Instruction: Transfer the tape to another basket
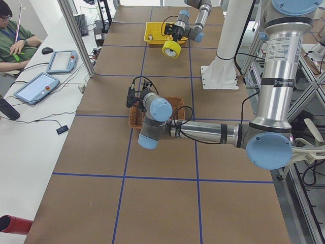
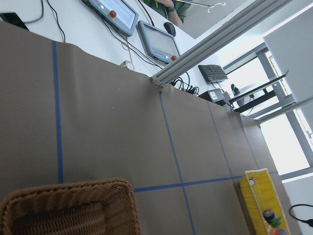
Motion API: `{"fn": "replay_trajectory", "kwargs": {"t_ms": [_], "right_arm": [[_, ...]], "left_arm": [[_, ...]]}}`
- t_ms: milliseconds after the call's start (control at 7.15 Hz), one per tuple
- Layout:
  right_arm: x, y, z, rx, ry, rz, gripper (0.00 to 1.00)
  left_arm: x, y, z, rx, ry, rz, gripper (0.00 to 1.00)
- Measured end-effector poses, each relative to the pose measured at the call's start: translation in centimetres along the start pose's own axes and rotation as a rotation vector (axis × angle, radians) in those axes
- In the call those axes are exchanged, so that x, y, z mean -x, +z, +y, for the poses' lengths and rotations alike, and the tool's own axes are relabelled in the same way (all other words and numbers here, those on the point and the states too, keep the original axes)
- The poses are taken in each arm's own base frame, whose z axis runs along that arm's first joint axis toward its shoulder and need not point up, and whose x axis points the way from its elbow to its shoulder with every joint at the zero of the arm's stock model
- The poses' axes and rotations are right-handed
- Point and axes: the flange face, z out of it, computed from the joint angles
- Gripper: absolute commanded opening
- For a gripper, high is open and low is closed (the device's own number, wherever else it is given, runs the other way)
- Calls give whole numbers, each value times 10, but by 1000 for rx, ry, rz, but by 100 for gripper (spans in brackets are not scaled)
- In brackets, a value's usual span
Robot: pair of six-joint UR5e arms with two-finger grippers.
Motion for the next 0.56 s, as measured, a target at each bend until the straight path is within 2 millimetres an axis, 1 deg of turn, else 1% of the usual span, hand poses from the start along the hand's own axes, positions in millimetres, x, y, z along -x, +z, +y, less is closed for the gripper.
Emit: {"fn": "replay_trajectory", "kwargs": {"t_ms": [140,280,420,559], "right_arm": [[3,-2,8,8,6,-39,0],[5,-3,12,13,8,-62,0],[7,-3,14,16,7,-78,0],[10,-3,15,17,7,-91,0]], "left_arm": [[-17,14,3,26,-92,43,98],[-42,26,2,43,-175,95,98],[-63,42,8,52,-221,170,98],[-74,62,21,66,-240,251,98]]}}
